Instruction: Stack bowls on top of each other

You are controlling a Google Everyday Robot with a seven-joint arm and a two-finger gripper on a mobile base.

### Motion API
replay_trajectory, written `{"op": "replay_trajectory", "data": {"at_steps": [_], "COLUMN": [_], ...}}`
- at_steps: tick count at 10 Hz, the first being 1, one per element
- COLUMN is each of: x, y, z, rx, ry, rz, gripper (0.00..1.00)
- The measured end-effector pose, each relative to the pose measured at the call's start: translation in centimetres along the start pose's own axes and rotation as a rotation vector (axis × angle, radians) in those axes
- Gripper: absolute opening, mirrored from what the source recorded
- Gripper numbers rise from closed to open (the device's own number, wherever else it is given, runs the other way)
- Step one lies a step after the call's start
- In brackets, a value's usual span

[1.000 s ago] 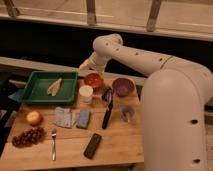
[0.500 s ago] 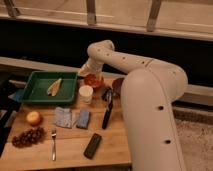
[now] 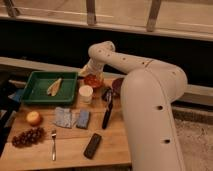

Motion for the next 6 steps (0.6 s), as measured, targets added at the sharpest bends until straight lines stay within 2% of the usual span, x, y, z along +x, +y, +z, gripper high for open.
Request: {"op": "replay_trajectory", "data": {"at_steps": [2, 4, 6], "x": [-0.8, -1.3, -1.7], "y": [-1.4, -2.8, -4.7], "z": [0.7, 1.1, 2.7], "rx": [0.036, 0.048, 0.057], "ry": [0.002, 0.009, 0.028], "rz": [0.025, 0.058, 0.109], "gripper": [0.80, 0.80, 0.80]}}
